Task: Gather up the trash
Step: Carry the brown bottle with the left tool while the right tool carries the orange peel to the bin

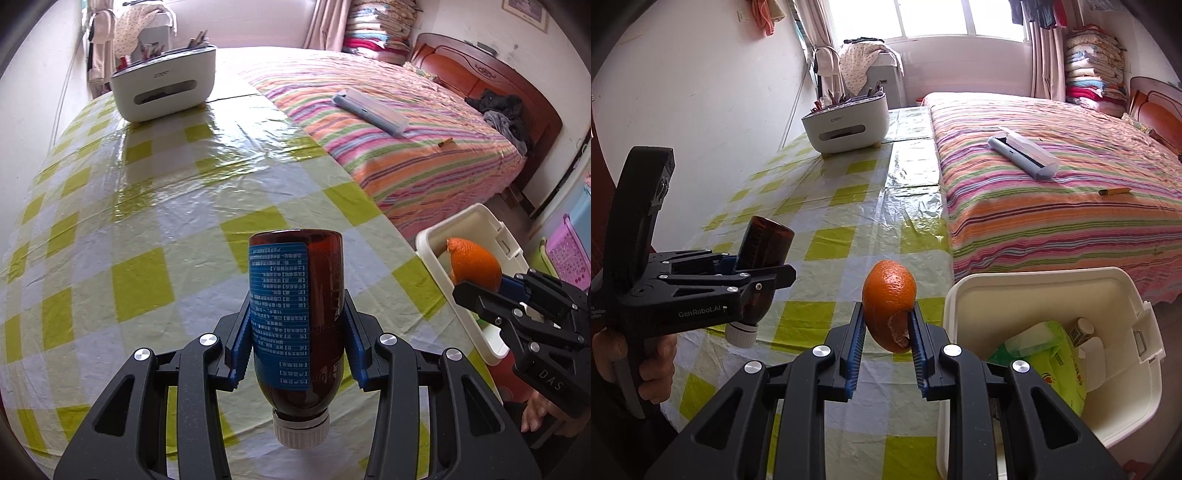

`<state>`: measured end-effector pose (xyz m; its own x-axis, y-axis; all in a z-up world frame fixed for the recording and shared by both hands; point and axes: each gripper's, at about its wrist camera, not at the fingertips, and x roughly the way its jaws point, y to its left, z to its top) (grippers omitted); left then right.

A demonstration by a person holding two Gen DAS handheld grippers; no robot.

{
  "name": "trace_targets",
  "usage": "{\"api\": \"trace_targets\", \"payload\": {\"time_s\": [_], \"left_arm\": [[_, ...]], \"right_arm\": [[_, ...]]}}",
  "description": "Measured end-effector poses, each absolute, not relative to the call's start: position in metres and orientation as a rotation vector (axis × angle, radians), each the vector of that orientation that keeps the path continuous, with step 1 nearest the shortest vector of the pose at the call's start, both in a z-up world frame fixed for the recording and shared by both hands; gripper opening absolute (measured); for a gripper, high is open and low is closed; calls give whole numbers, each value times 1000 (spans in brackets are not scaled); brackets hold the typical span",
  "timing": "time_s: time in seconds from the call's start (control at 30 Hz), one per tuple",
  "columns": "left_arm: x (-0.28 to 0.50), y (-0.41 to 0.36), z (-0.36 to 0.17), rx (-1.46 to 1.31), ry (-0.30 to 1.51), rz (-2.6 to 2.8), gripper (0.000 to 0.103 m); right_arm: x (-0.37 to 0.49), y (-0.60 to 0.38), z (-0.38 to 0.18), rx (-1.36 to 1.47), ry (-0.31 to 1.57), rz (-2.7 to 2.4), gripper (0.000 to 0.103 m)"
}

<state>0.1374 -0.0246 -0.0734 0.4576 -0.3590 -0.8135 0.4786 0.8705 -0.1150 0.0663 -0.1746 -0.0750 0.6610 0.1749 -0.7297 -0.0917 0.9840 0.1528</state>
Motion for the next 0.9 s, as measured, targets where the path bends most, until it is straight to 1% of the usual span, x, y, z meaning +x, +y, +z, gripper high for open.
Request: {"api": "trace_targets", "payload": {"time_s": [0.9], "left_arm": [[111, -85, -71, 183, 949, -639, 42]], "right_arm": [[49, -217, -73, 117, 830, 74, 23]]}}
